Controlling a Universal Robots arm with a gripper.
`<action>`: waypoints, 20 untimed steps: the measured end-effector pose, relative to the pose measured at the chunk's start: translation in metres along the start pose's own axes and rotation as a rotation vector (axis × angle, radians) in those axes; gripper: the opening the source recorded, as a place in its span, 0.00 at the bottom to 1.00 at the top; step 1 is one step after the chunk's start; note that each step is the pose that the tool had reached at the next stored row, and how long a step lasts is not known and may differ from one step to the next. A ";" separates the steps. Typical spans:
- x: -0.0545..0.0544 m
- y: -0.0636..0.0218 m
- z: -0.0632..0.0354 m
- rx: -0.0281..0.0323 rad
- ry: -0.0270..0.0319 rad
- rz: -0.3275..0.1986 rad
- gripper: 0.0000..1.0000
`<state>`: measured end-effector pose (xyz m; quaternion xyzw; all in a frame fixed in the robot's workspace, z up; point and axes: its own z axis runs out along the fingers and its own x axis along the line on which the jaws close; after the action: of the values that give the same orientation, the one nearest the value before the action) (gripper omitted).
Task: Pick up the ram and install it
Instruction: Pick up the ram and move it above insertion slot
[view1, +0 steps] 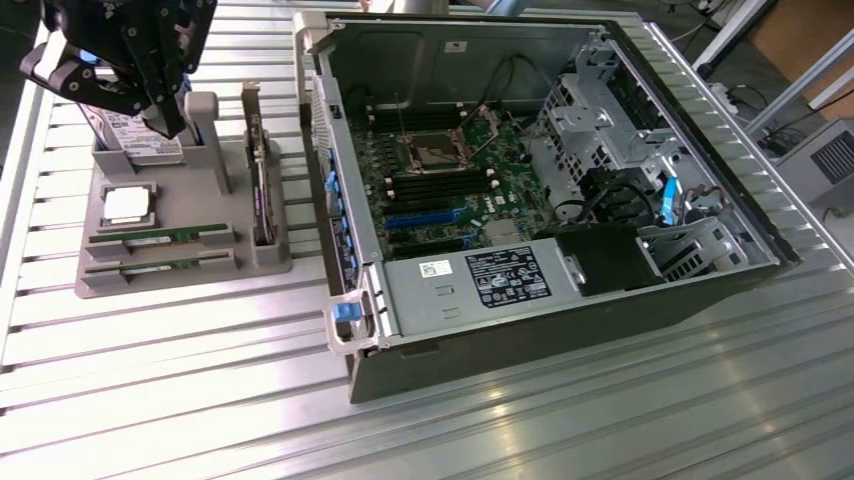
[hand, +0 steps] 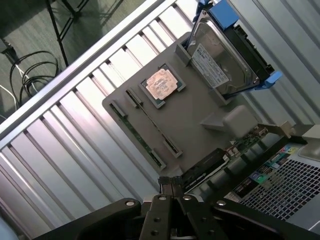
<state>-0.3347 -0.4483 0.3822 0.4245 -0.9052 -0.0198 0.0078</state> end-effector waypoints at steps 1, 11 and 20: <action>0.000 0.0000 0.0000 0.0000 0.0002 -0.006 0.11; 0.000 0.0000 0.0000 -0.0002 0.0026 -0.064 0.11; 0.000 0.0000 0.0000 -0.0003 0.0049 -0.116 0.11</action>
<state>-0.3347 -0.4483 0.3821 0.4765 -0.8789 -0.0194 0.0089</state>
